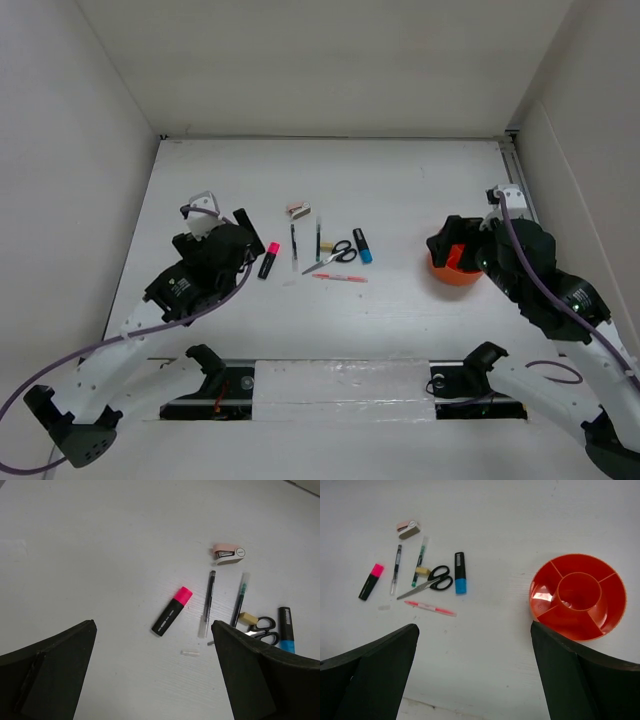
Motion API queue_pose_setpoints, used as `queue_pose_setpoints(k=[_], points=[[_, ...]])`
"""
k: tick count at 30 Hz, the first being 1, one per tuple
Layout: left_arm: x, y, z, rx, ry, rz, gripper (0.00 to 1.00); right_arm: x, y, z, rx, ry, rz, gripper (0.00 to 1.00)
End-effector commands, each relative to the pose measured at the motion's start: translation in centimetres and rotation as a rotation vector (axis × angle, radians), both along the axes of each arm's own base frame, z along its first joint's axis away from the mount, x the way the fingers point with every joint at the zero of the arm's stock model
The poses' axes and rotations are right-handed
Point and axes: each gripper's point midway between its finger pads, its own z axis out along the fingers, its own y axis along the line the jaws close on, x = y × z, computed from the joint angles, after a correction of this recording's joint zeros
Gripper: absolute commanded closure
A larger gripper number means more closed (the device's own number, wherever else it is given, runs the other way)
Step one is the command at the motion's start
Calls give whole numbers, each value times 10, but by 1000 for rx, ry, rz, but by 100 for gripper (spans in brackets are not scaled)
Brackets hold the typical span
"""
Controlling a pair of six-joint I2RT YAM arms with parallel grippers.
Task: Sort the stationery into containers
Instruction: Pick up the pen from the center of the board.
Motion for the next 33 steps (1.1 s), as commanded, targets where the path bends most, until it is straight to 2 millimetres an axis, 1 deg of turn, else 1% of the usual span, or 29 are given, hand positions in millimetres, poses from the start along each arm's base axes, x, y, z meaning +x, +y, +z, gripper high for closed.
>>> queue_pose_setpoints(k=[1,3,4,5,6,7,8,9,10,11,12,13,14,15,17,19,20,21,22,23,24,25,27,28,29,31,32,33], points=[[-2,9,24,-68,-70,57,0,-4,24,22,35,-69,152,0],[-5,9,34,-113,-108,47,0,-5,43,12,10,-73,268,0],[-6,8,34,-115,-110,30,0,-6,59,12,23,-79,344,0],[-7,7,33,-118,-113,18,0,-5,68,5,6,-63,384,0],[-8,8,35,-117,-120,14,0,2,78,-11,-33,-11,405,0],[-9,9,37,-124,-128,14,0,8,85,-20,-60,13,421,0],[-9,11,37,-119,-132,23,0,10,92,-35,-100,57,435,0],[-9,11,37,-119,-132,23,0,19,102,-56,-165,133,449,2],[-9,11,37,-119,-132,23,0,23,110,-66,-198,162,471,2],[-9,11,34,-115,-120,27,0,23,115,-80,-242,208,495,2],[-9,11,34,-115,-120,27,0,21,126,-88,-286,233,537,2],[-8,10,32,-107,-111,27,0,23,136,-116,-370,307,582,2],[-6,8,29,-98,-101,27,0,21,138,-129,-420,346,602,2],[-6,8,29,-98,-101,27,0,25,145,-134,-447,356,613,2],[-6,6,24,-88,-81,18,0,32,150,-161,-509,415,636,3],[-5,4,21,-76,-66,5,0,35,160,-170,-515,420,681,4],[-4,3,23,-75,-73,1,0,35,163,-180,-533,438,707,6],[-5,0,22,-82,-67,-11,0,38,169,-180,-529,429,723,8],[-4,0,24,-77,-72,-16,0,37,170,-186,-531,446,732,8],[-4,-2,23,-82,-67,-26,0,38,174,-188,-531,449,754,8],[-4,-2,23,-82,-67,-26,0,41,179,-193,-533,454,769,9],[-4,-3,22,-78,-62,-37,0,41,179,-199,-547,466,776,9],[-4,-6,23,-83,-64,-52,0,43,189,-205,-538,474,806,9],[-5,-8,19,-82,-53,-61,0,44,192,-208,-530,472,813,8],[-4,-8,20,-79,-58,-65,0,43,194,-211,-534,478,834,8],[-5,-7,23,-86,-67,-65,0,49,200,-211,-533,452,841,9],[-4,-8,24,-92,-74,-65,0,49,200,-216,-538,464,842,9],[-5,-8,26,-93,-76,-77,0,51,202,-213,-534,454,841,11]])
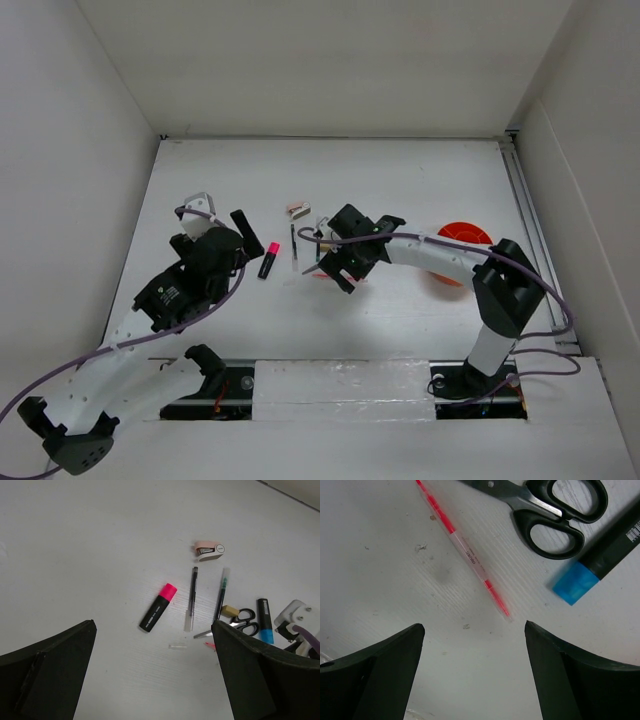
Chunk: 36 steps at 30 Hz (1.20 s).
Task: Sort the stationery into containers
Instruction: Pick up the pen from the center of the board.
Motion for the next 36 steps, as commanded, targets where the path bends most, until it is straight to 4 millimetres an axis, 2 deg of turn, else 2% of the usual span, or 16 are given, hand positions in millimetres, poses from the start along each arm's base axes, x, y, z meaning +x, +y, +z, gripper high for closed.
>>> queue_pose_setpoints(k=[1,3,6,10,18,20,27,31,35,36], points=[[2,-3,15,-32,-48,-20,0,17,23,14,73,-55,51,13],[2,-3,15,-32,-48,-20,0,16,26,6,71,-39,56,16],[1,-5,15,-36,-44,-29,0,22,31,7,82,-57,69,22],[2,-7,16,-37,-47,-41,0,24,33,1,77,-53,69,24],[1,-8,18,-35,-56,-58,0,27,33,-25,23,-20,72,31],[1,-9,18,-39,-53,-66,0,25,31,-37,1,2,72,36],[0,-9,18,-45,-60,-66,0,25,22,-54,-53,13,60,42],[0,-9,18,-36,-60,-69,0,16,22,-71,-82,31,66,47],[0,-9,18,-36,-60,-69,0,10,19,-82,-109,48,64,62],[0,-9,18,-36,-60,-69,0,10,19,-82,-109,48,64,74]])
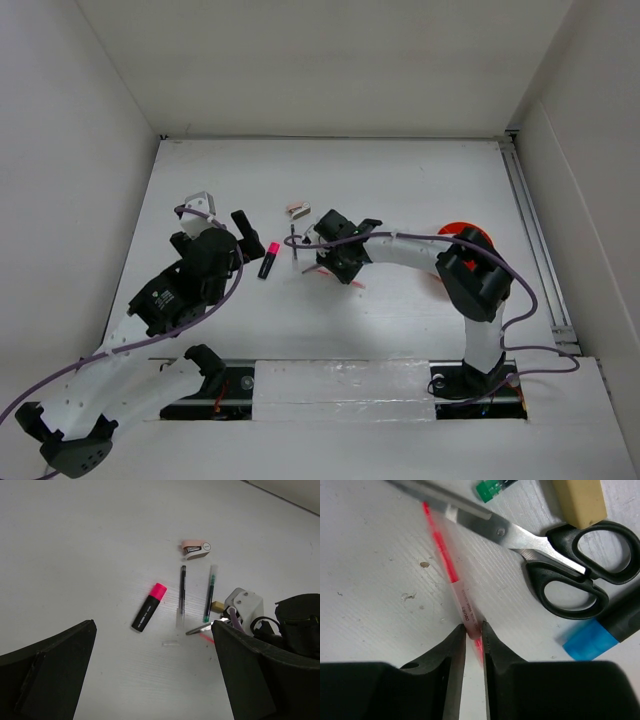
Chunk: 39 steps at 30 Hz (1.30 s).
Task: Sort the stationery into containers
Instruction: Pick up the pen from the center of the board, then close the pen cap on the pen.
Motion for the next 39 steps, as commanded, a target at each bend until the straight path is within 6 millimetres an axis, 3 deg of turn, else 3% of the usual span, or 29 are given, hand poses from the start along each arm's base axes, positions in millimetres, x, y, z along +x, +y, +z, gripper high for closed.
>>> queue_pose_setpoints(k=[1,5,13,17,18,20,21,23,26,30,34,39], points=[[3,-1,9,-17,-33,0,0,-10,-6,-32,-69,27,4,78],[2,0,11,-23,-40,0,0,-12,-5,-35,-82,26,10,99],[2,0,11,-23,-40,0,0,-27,-8,-38,-127,36,42,100],[2,-2,8,-21,-30,-8,0,-24,-3,0,-78,-24,-6,100],[2,-2,8,-21,-30,-8,0,-20,0,23,-30,-66,-31,100],[1,-7,8,-48,-16,-17,0,-19,4,50,28,-112,-50,100],[3,-9,4,-44,12,-7,0,-16,5,78,86,-164,-74,100],[3,-23,-3,-107,52,-26,0,-10,0,103,122,-243,-149,100],[6,-41,-30,-141,150,-23,0,5,-17,146,181,-385,-310,100],[5,-56,-72,-182,294,77,0,16,-46,183,225,-509,-546,100],[0,-63,-85,-297,336,215,0,21,-62,204,269,-566,-656,100],[-8,-56,-99,-428,370,382,0,19,-85,233,363,-604,-754,100]])
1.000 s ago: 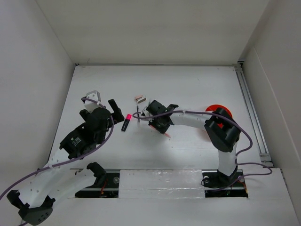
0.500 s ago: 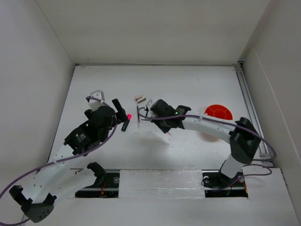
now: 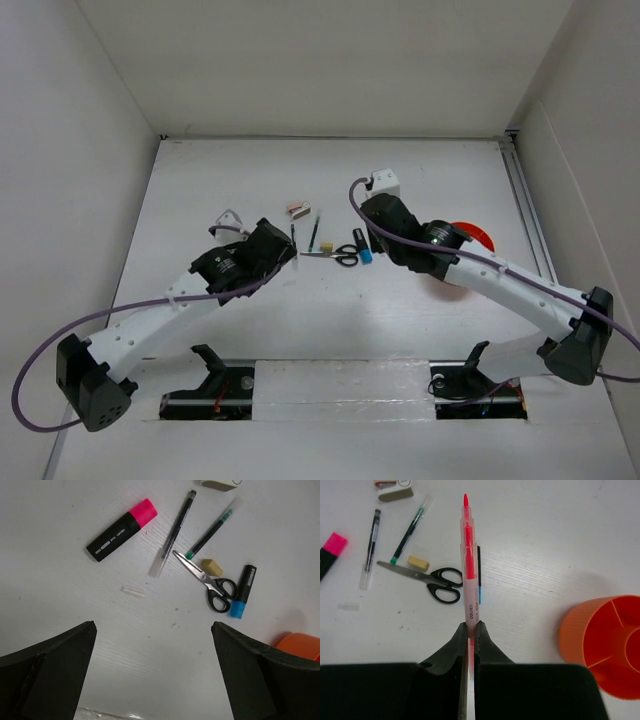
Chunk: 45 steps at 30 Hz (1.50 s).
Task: Sort the stationery into containers
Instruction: Close the pen cap on the pen.
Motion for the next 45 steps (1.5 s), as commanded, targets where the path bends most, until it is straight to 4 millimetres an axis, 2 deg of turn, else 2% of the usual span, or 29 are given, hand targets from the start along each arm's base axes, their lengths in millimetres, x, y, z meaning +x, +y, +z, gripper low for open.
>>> queue_pose_setpoints(k=[1,4,9,10,12,13,17,18,20,21,23,24,27,31,34,39,41,45], points=[[-6,12,-8,-133,25,247,0,3,-24,36,105,-95,-128,100],[-8,11,-30,-154,82,347,0,-1,-34,49,131,-121,-132,100],[0,-5,-39,-186,167,417,0,-4,-39,59,156,-146,-127,100],[3,-1,-48,-164,196,443,0,-3,-39,63,179,-151,-124,100],[9,-11,-55,-209,239,436,0,-4,-38,67,186,-160,-110,100],[9,-11,-67,-193,265,446,0,-5,-37,67,190,-155,-102,100],[13,-18,-88,-176,321,495,0,-10,-42,70,187,-165,-84,100],[13,-15,-91,-161,334,516,0,-12,-41,75,202,-174,-69,100],[13,-18,-102,-149,381,525,1,-14,-42,69,198,-165,-62,100],[16,-23,-105,-163,382,521,1,-15,-41,73,209,-174,-48,100],[16,-26,-110,-163,401,538,1,-16,-40,65,193,-164,-31,100],[18,-25,-116,-155,422,553,3,-17,-38,69,213,-169,-19,100],[20,-26,-118,-156,439,562,3,-18,-36,69,210,-165,-4,100],[21,-26,-120,-168,438,598,8,-18,-33,66,210,-160,16,100],[16,-21,-129,-156,452,632,11,-20,-30,65,217,-151,32,100],[10,-18,-135,-159,466,665,15,-20,-28,67,220,-155,44,100],[8,-13,-135,-160,458,693,19,-20,-26,67,215,-153,58,100],[2,-5,-141,-148,453,718,19,-23,-25,65,222,-145,73,100]])
